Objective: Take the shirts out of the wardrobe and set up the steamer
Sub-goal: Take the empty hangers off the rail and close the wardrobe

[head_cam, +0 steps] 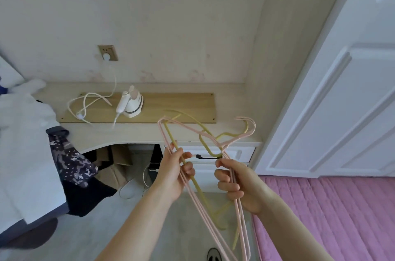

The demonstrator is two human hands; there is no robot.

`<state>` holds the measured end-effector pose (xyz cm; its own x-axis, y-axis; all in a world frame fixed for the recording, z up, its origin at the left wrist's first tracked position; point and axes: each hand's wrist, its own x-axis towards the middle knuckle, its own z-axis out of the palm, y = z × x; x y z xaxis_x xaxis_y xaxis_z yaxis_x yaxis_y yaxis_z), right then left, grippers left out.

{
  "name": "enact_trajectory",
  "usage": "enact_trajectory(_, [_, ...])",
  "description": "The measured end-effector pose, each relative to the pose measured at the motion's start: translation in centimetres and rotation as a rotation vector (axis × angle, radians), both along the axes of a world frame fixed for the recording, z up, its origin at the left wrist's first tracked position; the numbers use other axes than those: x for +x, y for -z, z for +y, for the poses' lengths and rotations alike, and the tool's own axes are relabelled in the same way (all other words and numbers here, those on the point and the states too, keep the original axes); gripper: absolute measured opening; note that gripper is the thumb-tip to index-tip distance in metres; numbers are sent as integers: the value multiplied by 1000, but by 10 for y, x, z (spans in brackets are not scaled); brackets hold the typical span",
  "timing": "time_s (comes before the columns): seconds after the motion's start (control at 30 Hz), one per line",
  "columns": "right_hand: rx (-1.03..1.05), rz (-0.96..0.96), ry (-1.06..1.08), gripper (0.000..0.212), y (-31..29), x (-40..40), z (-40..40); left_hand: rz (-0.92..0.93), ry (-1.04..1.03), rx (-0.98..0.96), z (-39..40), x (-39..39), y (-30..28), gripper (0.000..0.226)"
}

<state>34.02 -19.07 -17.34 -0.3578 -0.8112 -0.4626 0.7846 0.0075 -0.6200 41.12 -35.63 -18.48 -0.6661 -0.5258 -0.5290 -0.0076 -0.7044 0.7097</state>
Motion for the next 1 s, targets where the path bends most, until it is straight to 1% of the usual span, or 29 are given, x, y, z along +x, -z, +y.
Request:
enact_trajectory(0.1, [56,60,-77,12,3,-35,-13,-102,-41,-146,-9,-36,8,9])
enact_trajectory(0.2, [102,113,-119,22,5,-66,-24,-203,-106,-282,-14,-67,20,15])
enact_trajectory(0.27, [122,122,-139,29,5,-86,-30,-215,-147,-319,-19,-86,24,19])
enact_trajectory(0.33, [117,84,-159,33,4,-104,-37,-219,-179,-306,-27,-104,28,19])
enact_trajectory(0.4, [89,-6,-154,35,5,-118,-45,-243,-184,-266,-36,-121,34,17])
enact_trajectory(0.47, [70,-68,-120,35,10,-131,-53,-246,-148,-222,-46,-138,41,14])
enact_trajectory(0.57, [97,-87,-62,35,18,-153,-67,-226,-87,-151,-64,-162,45,11])
enact_trajectory(0.7, [139,-49,-27,38,24,-184,-87,-287,78,-110,-97,-193,52,12])
enact_trajectory(0.77, [162,2,-22,40,23,-199,-99,-343,194,-147,-120,-210,56,9])
enact_trajectory(0.83, [194,69,-28,40,22,-212,-112,-389,250,-195,-144,-226,56,7])
enact_trajectory(0.87, [212,96,-27,39,22,-217,-119,-381,265,-197,-155,-235,57,7])
enact_trajectory(0.9, [230,118,-23,38,23,-222,-127,-336,282,-171,-166,-245,57,7])
enact_trajectory(0.97, [278,154,-16,36,26,-232,-142,-211,314,-32,-182,-266,54,12])
enact_trajectory(1.0, [306,168,-16,36,28,-237,-150,-179,323,41,-189,-277,52,17])
